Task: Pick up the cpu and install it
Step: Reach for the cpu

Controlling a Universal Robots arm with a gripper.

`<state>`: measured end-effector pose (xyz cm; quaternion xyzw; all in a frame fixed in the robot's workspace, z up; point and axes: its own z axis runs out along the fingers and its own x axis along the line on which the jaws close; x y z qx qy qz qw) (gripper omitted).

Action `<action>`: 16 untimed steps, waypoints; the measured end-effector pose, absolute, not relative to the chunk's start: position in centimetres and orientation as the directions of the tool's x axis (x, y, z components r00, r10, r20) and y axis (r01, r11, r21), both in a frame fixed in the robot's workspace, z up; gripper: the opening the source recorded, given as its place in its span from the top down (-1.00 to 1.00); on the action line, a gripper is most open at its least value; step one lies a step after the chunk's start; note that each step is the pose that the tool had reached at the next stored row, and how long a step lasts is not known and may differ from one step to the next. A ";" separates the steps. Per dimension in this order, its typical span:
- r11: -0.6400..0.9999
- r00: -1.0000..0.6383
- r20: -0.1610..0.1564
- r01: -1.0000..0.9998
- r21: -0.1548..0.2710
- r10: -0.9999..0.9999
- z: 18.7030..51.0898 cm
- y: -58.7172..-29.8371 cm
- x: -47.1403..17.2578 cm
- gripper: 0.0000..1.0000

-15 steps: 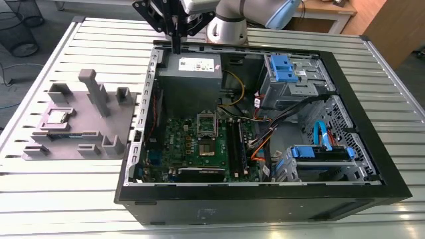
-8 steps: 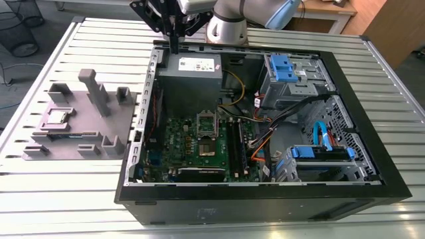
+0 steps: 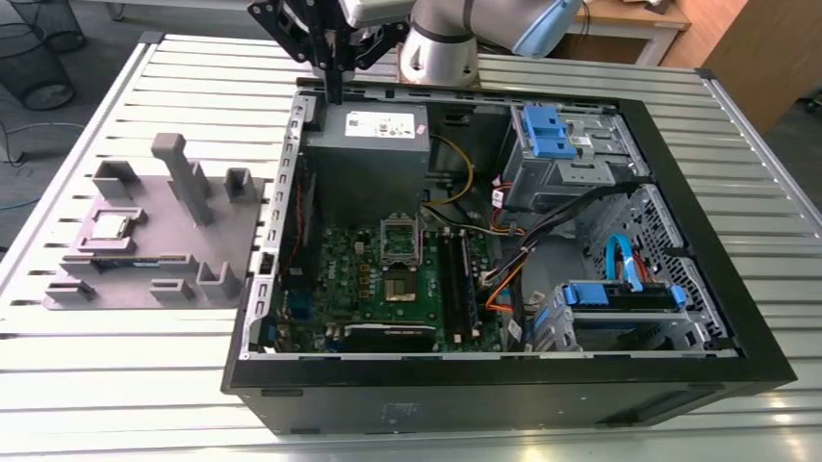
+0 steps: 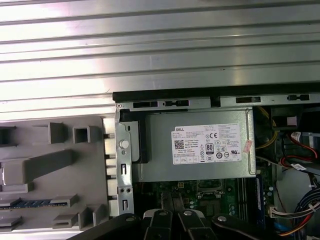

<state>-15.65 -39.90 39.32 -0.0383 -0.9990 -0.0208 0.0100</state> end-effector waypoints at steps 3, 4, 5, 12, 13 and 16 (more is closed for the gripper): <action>0.996 -0.997 0.021 0.077 0.041 0.076 39.3 -39.9 -15.7 0.79; 0.996 -0.997 0.021 0.077 0.041 0.076 39.3 -39.9 -15.7 0.79; 0.996 -0.997 0.021 0.077 0.041 0.076 39.3 -39.9 -15.7 0.79; 0.996 -0.997 0.021 0.077 0.041 0.076 39.3 -39.9 -16.2 0.79; 0.996 -0.997 0.021 0.077 0.041 0.076 39.3 -39.9 -16.3 0.79; 0.996 -0.997 0.021 0.077 0.041 0.076 39.3 -39.9 -16.6 0.79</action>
